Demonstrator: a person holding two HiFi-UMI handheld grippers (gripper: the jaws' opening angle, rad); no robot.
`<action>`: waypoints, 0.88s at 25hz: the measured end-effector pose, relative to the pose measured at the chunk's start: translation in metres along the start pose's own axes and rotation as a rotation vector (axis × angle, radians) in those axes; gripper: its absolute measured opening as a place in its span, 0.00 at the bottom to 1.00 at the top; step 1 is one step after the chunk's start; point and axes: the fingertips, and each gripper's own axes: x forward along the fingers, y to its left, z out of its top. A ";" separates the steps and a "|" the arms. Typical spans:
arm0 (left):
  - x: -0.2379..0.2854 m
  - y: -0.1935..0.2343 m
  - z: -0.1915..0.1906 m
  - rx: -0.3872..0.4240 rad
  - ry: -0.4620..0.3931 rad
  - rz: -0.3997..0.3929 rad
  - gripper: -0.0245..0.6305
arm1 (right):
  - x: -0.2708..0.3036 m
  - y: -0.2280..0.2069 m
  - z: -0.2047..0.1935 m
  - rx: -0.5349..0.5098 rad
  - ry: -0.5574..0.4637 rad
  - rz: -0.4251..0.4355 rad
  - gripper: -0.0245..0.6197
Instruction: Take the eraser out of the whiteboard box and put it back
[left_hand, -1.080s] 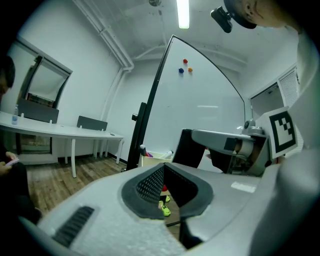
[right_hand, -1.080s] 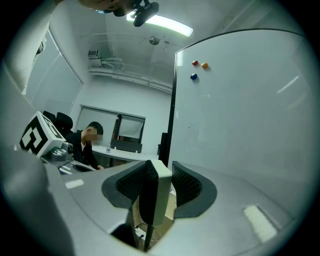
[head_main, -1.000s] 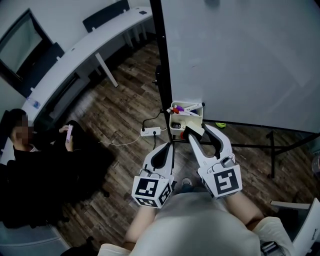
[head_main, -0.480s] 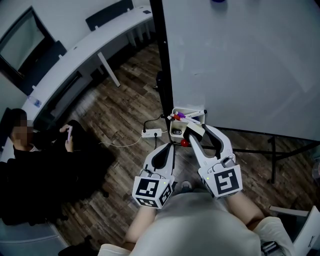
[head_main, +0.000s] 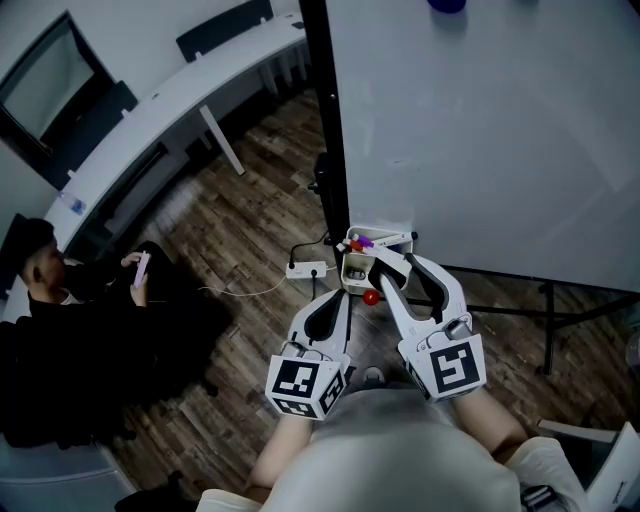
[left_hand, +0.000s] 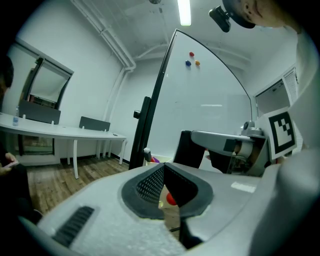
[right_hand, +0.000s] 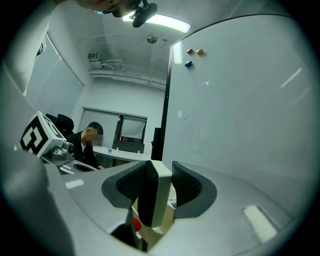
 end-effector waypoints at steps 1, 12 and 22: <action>0.001 0.000 0.001 0.001 0.000 0.001 0.04 | 0.000 -0.001 -0.001 0.002 0.001 0.003 0.30; 0.012 0.003 0.001 -0.003 -0.001 0.007 0.04 | 0.009 -0.009 -0.022 0.004 0.033 0.009 0.30; 0.015 0.006 -0.004 -0.012 0.010 0.012 0.04 | 0.012 -0.008 -0.040 0.009 0.061 0.001 0.30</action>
